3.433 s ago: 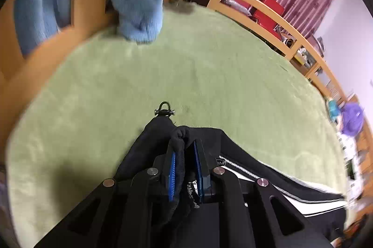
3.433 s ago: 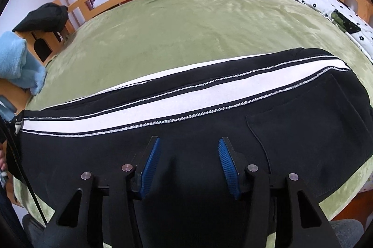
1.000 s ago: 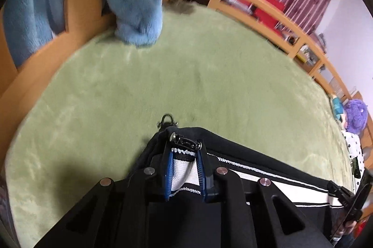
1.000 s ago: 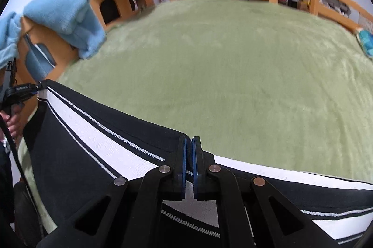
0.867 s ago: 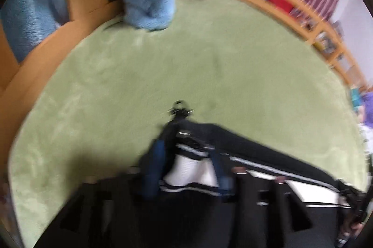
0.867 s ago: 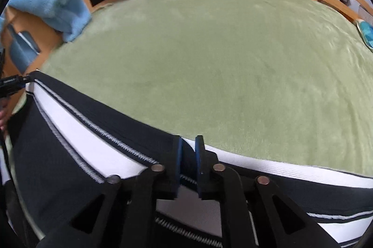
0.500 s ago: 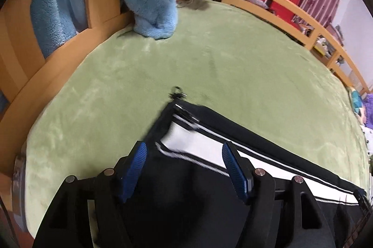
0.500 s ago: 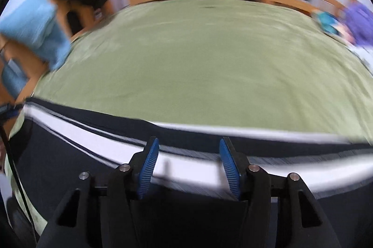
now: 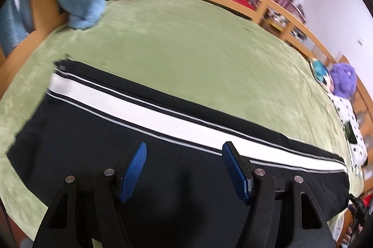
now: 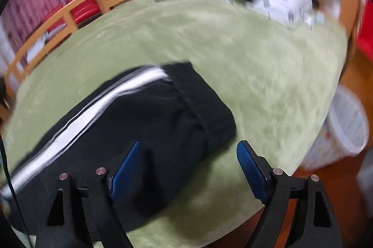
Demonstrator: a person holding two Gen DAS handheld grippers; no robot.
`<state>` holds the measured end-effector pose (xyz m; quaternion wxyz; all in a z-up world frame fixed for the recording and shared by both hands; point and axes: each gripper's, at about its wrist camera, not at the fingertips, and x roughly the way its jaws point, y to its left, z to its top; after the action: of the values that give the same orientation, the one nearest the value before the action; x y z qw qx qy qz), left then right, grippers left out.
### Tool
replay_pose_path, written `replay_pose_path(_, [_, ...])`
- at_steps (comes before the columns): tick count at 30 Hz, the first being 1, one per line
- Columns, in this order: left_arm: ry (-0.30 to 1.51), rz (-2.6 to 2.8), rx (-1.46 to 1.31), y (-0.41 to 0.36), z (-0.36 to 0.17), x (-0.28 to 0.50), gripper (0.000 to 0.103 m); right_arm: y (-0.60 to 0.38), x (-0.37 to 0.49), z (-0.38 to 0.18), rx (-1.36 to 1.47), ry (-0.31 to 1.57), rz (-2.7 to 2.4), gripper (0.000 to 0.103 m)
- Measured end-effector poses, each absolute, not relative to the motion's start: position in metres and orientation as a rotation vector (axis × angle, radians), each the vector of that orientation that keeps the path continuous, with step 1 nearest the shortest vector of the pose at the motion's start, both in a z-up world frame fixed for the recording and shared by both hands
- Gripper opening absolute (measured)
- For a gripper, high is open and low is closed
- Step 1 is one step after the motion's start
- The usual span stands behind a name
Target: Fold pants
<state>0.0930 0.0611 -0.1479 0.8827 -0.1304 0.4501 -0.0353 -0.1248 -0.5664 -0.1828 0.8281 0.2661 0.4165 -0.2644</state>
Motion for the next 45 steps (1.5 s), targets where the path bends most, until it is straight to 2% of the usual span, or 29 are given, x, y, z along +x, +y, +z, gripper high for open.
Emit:
replay_pose_path(4, [0.961, -0.109, -0.258, 0.028, -0.146, 0.087, 0.065, -0.6, -0.123, -0.216, 0.793, 0.878, -0.441, 0.083])
replay_pose_path(8, [0.954, -0.106, -0.222, 0.009, -0.141, 0.082, 0.066, -0.613, -0.101, -0.241, 0.895, 0.892, -0.403, 0.099])
replay_pose_path(10, [0.955, -0.106, -0.226, 0.005, -0.14, 0.08, 0.066, -0.618, -0.091, -0.255, 0.943, 0.918, -0.381, 0.098])
replay_pose_path(12, [0.959, -0.107, -0.236, 0.004, -0.141, 0.079, 0.066, -0.621, -0.085, -0.254, 0.957, 0.878, -0.376, 0.091])
replay_pose_path(13, [0.965, -0.111, -0.235, 0.003, -0.142, 0.079, 0.065, -0.621, -0.083, -0.251, 0.938, 0.856, -0.372, 0.074])
replay_pose_path(14, [0.966, -0.111, -0.233, 0.002, -0.143, 0.079, 0.066, -0.62, -0.082, -0.244, 0.905, 0.819, -0.372, 0.062])
replay_pose_path(16, [0.966, -0.104, -0.229, -0.002, -0.144, 0.078, 0.065, -0.618, -0.081, -0.218, 0.817, 0.709, -0.324, 0.052])
replay_pose_path(19, [0.958, -0.097, -0.232, 0.001, -0.139, 0.075, 0.065, -0.618, -0.079, -0.184, 0.725, 0.612, -0.283, 0.049])
replay_pose_path(22, [0.933, -0.085, -0.225, 0.011, -0.131, 0.068, 0.065, -0.63, -0.074, -0.175, 0.673, 0.6, -0.274, 0.049])
replay_pose_path(27, [0.917, -0.029, -0.194, 0.043, -0.125, 0.054, 0.066, -0.644, -0.076, -0.219, 0.653, 0.767, -0.343, 0.051])
replay_pose_path(29, [0.93, -0.006, -0.21, 0.059, -0.13, 0.049, 0.066, -0.647, -0.083, -0.234, 0.651, 0.843, -0.36, 0.062])
replay_pose_path(31, [0.944, 0.015, -0.227, 0.075, -0.136, 0.044, 0.066, -0.642, -0.089, -0.234, 0.627, 0.868, -0.378, 0.067])
replay_pose_path(33, [0.958, 0.026, -0.257, 0.091, -0.144, 0.038, 0.066, -0.636, -0.1, -0.227, 0.581, 0.886, -0.416, 0.072])
replay_pose_path(39, [0.928, 0.058, -0.347, 0.141, -0.165, 0.013, 0.066, -0.608, -0.147, -0.183, 0.462, 0.858, -0.546, 0.072])
replay_pose_path(45, [0.889, 0.125, -0.462, 0.207, -0.183, -0.001, 0.066, -0.544, -0.153, -0.141, 0.449, 0.779, -0.538, 0.072])
